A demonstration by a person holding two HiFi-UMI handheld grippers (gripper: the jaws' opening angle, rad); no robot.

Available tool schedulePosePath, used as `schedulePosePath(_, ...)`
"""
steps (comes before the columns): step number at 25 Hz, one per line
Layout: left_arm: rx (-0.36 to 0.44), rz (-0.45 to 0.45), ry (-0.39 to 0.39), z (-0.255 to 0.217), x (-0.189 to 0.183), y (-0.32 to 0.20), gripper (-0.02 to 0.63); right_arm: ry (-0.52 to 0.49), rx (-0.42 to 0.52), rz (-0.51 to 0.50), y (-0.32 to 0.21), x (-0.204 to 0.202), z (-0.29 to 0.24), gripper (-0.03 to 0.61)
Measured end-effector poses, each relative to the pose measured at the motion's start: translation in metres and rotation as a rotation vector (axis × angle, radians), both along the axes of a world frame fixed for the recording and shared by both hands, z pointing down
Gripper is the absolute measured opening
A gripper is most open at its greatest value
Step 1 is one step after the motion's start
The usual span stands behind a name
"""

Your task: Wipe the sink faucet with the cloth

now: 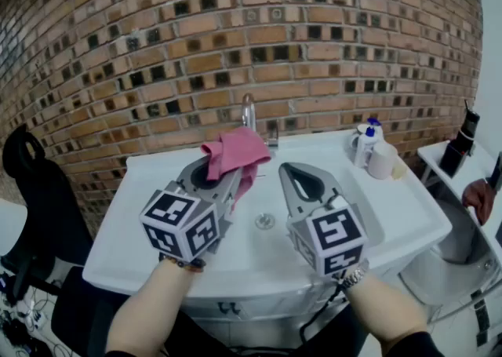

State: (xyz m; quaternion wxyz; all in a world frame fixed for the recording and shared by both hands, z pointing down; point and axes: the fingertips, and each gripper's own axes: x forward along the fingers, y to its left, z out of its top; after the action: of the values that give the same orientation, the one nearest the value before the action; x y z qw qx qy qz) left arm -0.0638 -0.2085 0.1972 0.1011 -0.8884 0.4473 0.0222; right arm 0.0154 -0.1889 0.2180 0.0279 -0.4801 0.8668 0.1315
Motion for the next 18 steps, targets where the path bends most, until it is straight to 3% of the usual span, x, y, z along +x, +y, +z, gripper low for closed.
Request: schedulePosePath(18, -0.028, 0.0, -0.001, -0.017, -0.001, -0.093, 0.104, 0.039, -0.029, 0.001, -0.075, -0.01, -0.01, 0.011)
